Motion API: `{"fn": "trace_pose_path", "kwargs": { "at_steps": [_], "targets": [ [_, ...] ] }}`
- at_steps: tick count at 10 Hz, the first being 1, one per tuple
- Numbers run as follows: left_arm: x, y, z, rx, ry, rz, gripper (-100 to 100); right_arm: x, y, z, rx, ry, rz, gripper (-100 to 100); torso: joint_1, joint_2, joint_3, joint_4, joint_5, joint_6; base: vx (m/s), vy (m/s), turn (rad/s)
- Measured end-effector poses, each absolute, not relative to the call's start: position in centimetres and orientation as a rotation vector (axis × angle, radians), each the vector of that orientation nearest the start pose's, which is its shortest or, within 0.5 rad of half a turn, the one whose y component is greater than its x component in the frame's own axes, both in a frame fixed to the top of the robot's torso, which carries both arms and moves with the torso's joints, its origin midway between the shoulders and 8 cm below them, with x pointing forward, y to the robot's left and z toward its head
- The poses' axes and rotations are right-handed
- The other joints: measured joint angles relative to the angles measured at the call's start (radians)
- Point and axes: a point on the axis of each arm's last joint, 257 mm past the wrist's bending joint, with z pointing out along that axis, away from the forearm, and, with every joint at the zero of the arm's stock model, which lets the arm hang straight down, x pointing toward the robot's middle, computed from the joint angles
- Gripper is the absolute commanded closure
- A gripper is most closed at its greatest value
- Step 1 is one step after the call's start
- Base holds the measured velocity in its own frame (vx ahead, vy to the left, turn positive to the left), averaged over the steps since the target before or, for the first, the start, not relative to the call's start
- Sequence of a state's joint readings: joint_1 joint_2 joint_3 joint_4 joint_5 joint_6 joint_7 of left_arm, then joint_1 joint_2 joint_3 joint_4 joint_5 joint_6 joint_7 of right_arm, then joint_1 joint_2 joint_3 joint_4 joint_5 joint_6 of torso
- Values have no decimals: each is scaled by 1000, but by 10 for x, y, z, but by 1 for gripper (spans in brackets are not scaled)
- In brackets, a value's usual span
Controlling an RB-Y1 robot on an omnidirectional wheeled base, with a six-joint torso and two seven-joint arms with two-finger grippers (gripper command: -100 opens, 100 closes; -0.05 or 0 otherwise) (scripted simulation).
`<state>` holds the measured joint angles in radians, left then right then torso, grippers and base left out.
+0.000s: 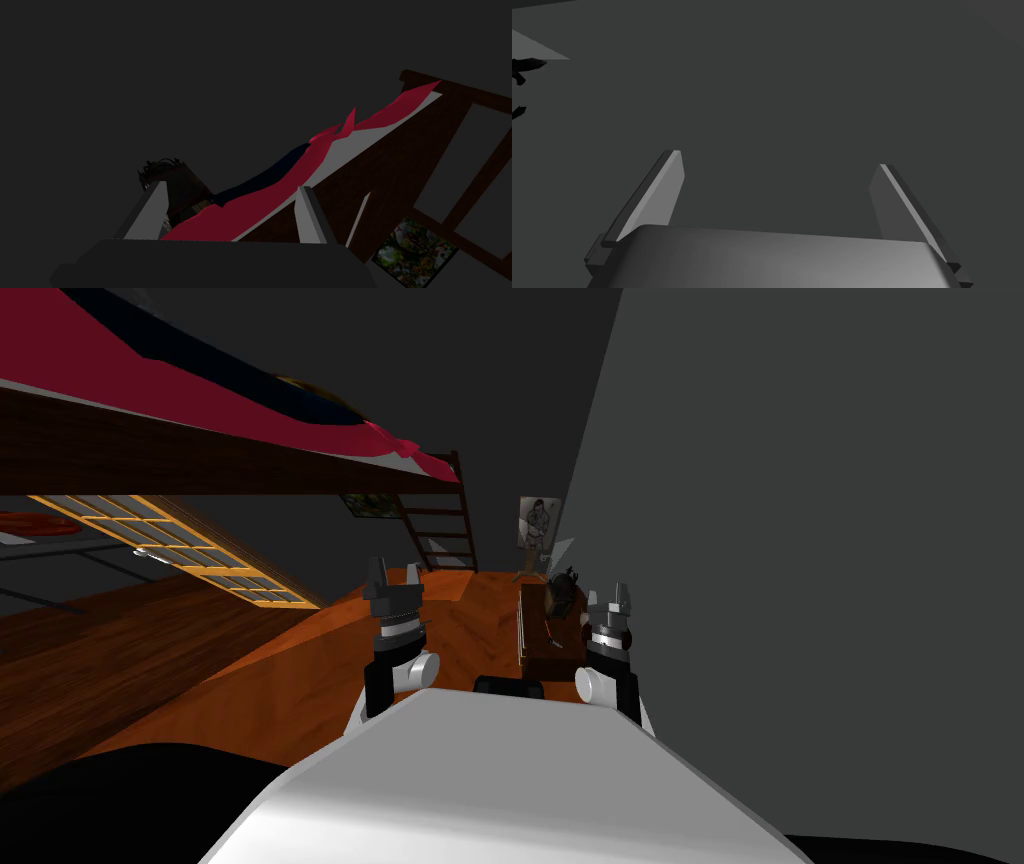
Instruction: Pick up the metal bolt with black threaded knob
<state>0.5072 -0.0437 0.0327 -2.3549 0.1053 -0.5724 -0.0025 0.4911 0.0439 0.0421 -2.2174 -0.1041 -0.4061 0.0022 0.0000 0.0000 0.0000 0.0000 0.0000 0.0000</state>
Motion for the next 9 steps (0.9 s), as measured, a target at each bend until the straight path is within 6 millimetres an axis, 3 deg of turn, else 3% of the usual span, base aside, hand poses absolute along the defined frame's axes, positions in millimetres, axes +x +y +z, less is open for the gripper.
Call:
{"fn": "trace_pose_path", "kwargs": {
  "at_steps": [4,9],
  "targets": [
    [308,303,67,-628,410,-1354,0,384,-269,-56,834,800,1297,-100,-4,4,2,1,-1,0,-57,-53,74],
    [308,303,67,-628,410,-1354,0,401,-256,-123,761,1056,1152,-100,-3,3,2,1,-1,0,-45,-39,74]
  ]
}}
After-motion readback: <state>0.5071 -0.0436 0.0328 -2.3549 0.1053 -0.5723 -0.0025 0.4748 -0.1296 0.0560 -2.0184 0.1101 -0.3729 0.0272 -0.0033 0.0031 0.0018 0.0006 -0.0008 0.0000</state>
